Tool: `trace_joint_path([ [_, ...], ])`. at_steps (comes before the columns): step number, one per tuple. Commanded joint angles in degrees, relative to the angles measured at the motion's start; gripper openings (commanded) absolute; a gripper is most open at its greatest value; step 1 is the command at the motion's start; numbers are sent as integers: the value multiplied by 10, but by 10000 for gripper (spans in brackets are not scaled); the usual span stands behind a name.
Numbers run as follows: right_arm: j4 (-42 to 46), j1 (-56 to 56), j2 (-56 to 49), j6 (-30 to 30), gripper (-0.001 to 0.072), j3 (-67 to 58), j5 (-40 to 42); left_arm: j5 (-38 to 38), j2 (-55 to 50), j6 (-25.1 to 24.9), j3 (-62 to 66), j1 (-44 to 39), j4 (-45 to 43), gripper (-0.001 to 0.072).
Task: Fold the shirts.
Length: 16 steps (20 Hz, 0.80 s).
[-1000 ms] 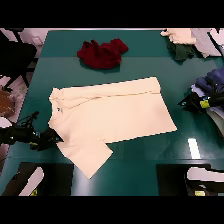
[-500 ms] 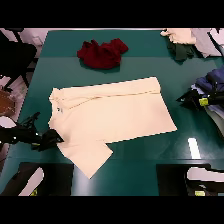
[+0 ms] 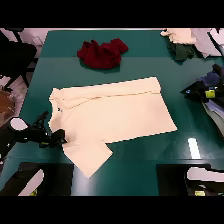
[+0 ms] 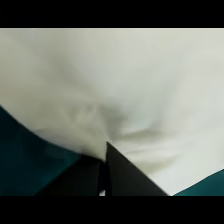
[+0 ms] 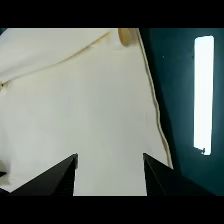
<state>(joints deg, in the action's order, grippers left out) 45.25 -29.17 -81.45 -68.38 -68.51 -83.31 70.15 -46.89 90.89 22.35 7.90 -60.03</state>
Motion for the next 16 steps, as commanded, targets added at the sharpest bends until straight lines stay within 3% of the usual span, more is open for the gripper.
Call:
trace_joint_path([
  [1,64,-2,0,-18,474,-15,-24,-64,0,2,20,-5,21,26],
  [5,55,-13,13,-7,475,62,-7,-139,-1,22,81,-5,-15,25],
  [9,55,-40,44,0,475,123,25,-123,-48,32,97,-3,-89,26],
  [13,55,-50,56,0,476,158,17,-79,-70,0,98,-4,-55,29],
  [14,55,-46,56,0,479,169,16,-58,-70,-3,98,-3,-54,218],
  [15,55,-40,56,0,483,179,16,-30,-70,-3,98,-3,-58,523],
  [16,55,-41,56,1,483,187,17,1,-70,-3,98,-3,-64,620],
])
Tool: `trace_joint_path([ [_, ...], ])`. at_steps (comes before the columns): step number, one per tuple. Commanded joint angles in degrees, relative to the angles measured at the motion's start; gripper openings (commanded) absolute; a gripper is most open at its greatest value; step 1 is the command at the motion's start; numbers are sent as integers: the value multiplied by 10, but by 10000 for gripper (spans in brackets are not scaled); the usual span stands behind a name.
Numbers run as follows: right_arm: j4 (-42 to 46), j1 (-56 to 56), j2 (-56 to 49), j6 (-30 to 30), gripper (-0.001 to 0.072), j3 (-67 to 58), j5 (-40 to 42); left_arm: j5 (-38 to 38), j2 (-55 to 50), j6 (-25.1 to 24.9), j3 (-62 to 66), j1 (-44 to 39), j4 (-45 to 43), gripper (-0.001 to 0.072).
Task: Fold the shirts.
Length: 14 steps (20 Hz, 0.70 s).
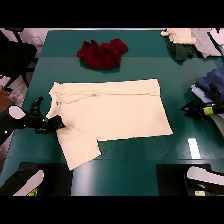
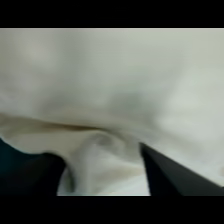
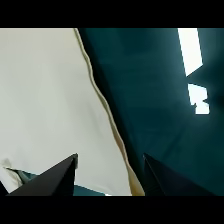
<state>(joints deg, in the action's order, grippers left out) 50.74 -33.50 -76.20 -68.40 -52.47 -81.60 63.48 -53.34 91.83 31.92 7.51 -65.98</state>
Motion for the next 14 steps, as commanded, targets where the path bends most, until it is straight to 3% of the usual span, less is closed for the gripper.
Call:
trace_joint_path([
  [1,0,3,3,3,483,31,1,93,-5,-12,2,0,-10,623],
  [8,-1,3,3,4,482,31,2,191,-5,-18,2,0,-73,623],
  [14,-19,3,4,5,482,31,3,143,-5,-19,-9,-13,-54,621],
])
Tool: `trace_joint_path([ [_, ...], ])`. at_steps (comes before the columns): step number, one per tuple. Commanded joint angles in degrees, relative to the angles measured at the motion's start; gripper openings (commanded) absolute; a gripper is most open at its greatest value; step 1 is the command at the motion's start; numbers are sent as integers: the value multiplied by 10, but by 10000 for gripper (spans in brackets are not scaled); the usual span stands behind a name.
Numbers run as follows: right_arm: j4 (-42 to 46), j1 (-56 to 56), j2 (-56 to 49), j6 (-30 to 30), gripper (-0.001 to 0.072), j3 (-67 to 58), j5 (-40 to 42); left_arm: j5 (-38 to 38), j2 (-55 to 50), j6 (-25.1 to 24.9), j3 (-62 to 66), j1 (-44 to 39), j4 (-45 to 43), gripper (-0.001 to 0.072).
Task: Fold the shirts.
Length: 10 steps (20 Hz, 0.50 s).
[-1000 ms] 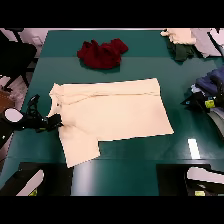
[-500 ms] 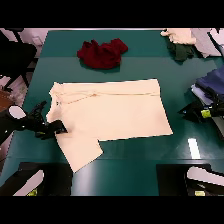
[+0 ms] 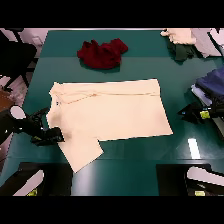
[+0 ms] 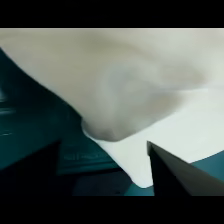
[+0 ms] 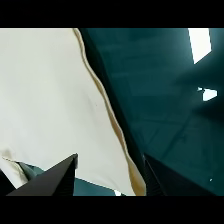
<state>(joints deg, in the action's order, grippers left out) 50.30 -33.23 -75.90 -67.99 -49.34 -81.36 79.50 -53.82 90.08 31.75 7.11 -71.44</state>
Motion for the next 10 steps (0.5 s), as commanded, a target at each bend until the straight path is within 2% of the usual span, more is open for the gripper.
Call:
trace_joint_path([
  [1,-22,0,1,2,481,0,2,-29,0,-1,-21,-25,7,622],
  [4,-28,0,1,2,481,0,1,-70,0,0,-49,-77,52,589],
  [6,-27,0,1,2,481,0,-3,-82,0,1,-47,-85,74,349],
  [9,-25,0,1,2,479,0,-8,-69,0,-2,-36,-85,76,46],
  [10,-20,0,1,2,478,0,-8,-61,0,-3,-26,-85,75,26],
])
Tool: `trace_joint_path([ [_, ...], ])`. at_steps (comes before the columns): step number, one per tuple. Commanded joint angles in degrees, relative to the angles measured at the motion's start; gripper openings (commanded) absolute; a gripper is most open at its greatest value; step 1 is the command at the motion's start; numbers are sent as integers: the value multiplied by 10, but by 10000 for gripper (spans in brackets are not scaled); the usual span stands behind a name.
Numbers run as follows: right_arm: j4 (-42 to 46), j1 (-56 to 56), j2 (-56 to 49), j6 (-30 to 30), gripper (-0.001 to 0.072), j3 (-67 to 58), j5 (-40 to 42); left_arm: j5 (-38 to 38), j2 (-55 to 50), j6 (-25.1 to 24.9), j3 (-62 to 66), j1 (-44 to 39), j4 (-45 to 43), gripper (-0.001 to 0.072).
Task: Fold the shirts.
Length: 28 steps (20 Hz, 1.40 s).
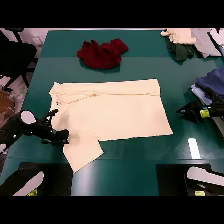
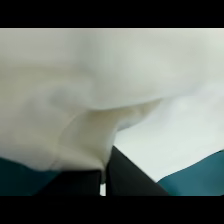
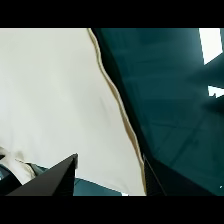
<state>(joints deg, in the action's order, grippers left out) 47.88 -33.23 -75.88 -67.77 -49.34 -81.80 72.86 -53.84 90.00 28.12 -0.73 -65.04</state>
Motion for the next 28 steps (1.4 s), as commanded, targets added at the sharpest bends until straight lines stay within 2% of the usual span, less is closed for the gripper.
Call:
trace_joint_path([
  [1,10,0,0,0,478,0,-3,17,0,-2,23,-6,9,26],
  [6,78,0,0,-26,485,1,-29,57,0,2,112,-6,-12,26],
  [9,76,0,0,-31,494,24,-44,58,0,2,119,-6,-14,26],
  [10,76,2,0,-31,549,44,-45,61,0,2,119,-6,-14,26],
  [11,78,7,0,-31,553,66,-43,61,0,2,119,-6,-14,26],
  [18,73,58,0,-25,547,136,36,62,0,0,119,-6,-17,26],
  [19,68,75,0,-25,525,136,46,62,0,0,119,-6,-17,26],
  [22,57,112,0,-24,146,125,57,62,1,0,120,-6,-19,26],
  [23,57,121,1,-24,52,114,54,63,1,0,120,-6,-21,26],
  [24,57,128,8,-24,19,103,50,67,6,0,120,-6,-27,26],
  [28,57,163,73,-48,17,32,32,97,47,23,154,-3,-96,26],
])
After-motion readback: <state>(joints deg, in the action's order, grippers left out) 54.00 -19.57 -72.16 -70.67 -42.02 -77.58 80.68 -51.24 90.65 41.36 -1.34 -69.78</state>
